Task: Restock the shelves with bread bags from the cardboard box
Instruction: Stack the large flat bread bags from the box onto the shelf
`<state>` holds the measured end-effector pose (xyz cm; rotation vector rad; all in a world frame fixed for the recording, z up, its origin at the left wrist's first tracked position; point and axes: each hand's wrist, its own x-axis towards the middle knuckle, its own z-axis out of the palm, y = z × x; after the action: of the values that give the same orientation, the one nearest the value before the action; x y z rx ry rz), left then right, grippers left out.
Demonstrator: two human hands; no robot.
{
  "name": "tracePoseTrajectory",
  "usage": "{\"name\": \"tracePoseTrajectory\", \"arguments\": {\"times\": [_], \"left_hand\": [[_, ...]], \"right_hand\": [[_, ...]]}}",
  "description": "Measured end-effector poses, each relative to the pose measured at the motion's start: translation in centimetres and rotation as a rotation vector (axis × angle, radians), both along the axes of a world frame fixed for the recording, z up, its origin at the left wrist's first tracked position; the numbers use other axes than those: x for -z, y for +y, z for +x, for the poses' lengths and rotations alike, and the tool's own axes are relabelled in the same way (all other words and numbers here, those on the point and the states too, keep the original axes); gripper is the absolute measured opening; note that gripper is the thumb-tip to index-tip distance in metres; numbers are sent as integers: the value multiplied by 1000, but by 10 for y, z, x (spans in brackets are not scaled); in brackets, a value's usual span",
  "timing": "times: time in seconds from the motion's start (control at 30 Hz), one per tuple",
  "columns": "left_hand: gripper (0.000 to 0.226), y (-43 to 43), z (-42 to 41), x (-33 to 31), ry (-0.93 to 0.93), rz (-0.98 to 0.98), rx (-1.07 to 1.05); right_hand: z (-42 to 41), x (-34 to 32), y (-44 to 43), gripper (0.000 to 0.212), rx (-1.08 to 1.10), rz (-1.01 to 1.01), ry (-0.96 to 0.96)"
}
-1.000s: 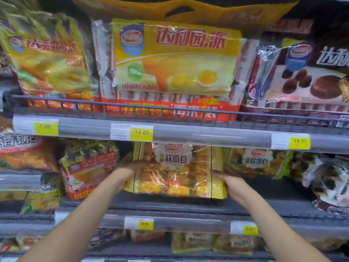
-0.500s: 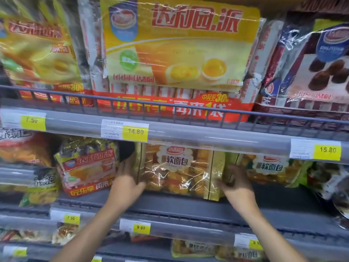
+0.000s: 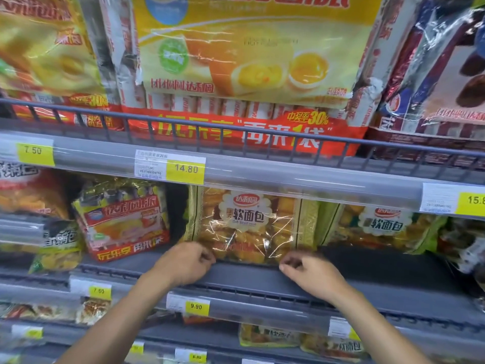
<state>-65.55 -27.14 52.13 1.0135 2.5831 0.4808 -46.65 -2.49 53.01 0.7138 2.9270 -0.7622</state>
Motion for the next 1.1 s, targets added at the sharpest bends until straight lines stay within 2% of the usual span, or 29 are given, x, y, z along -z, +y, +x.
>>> {"name": "tracePoseTrajectory", "arguments": {"times": [0.17, 0.33, 0.47, 0.73, 1.1], "left_hand": [[35, 3, -15, 18, 81, -31, -14], [22, 9, -27, 25, 97, -8, 6], [17, 18, -40, 22, 73, -18, -8], [19, 21, -48, 23, 49, -30, 4], [20, 1, -44, 13, 46, 51, 82]], "right_hand": [[-6, 8, 4, 17, -22, -27, 29], [-25, 15, 12, 25, -77, -98, 29], [-42, 19, 17, 20, -40, -119, 34], [-48, 20, 20, 12, -24, -120, 74], [-35, 11, 2, 25, 14, -108, 37]]}}
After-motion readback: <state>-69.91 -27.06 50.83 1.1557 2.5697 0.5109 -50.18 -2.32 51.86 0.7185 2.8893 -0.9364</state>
